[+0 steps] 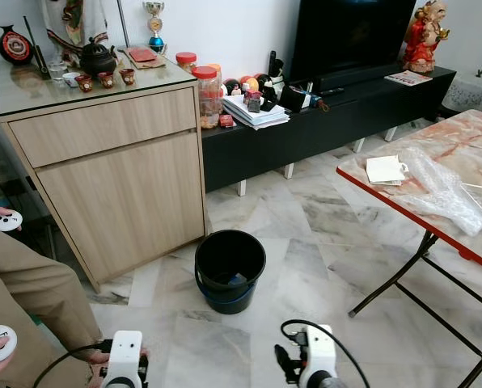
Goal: Picking trash to rubbish bin
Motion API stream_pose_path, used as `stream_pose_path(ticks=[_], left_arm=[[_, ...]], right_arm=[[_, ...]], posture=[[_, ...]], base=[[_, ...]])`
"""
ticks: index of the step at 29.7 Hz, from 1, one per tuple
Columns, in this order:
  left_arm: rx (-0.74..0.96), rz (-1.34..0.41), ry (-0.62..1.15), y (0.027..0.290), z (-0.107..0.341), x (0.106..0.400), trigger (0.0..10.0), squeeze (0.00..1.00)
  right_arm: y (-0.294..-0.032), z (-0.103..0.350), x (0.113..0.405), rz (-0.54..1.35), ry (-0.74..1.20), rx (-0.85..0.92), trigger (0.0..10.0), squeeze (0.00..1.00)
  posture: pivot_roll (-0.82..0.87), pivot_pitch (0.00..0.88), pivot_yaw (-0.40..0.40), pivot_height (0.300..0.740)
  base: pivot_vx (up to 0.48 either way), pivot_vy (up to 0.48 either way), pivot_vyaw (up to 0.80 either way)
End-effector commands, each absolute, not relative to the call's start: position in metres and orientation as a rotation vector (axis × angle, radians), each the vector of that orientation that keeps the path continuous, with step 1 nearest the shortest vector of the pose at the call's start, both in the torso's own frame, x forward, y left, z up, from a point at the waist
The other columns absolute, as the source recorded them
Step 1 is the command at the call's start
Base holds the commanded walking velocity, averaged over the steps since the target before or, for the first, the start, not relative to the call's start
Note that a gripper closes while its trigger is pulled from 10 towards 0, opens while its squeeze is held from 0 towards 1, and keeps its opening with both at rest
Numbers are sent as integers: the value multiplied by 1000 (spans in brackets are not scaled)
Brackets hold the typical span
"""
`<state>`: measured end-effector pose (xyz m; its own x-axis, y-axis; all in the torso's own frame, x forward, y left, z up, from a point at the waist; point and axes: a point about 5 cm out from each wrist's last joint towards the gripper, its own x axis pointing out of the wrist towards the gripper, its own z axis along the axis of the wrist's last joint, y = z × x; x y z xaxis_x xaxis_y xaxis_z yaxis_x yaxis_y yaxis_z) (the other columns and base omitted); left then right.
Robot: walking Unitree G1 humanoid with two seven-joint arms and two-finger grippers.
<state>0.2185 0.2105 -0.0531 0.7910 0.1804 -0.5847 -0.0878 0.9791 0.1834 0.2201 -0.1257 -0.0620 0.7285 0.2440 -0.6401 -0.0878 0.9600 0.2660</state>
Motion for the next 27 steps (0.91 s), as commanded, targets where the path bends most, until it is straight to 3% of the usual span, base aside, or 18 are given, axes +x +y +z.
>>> stream_pose_path(ticks=[1,23,27], left_arm=[[154,130,638,208,-52,220,10000,0],[164,132,630,209,-51,222,10000,0],[168,210,546,220,-41,229,10000,0]], right_arm=[[-124,-61,221,188,724,222,10000,0],[-124,-59,223,194,712,203,10000,0],[-132,-50,234,207,636,137,10000,0]], posture=[[51,0,-57,740],[47,3,-51,740],[50,1,-50,740]], base=[[0,0,0],[0,0,0],[0,0,0]])
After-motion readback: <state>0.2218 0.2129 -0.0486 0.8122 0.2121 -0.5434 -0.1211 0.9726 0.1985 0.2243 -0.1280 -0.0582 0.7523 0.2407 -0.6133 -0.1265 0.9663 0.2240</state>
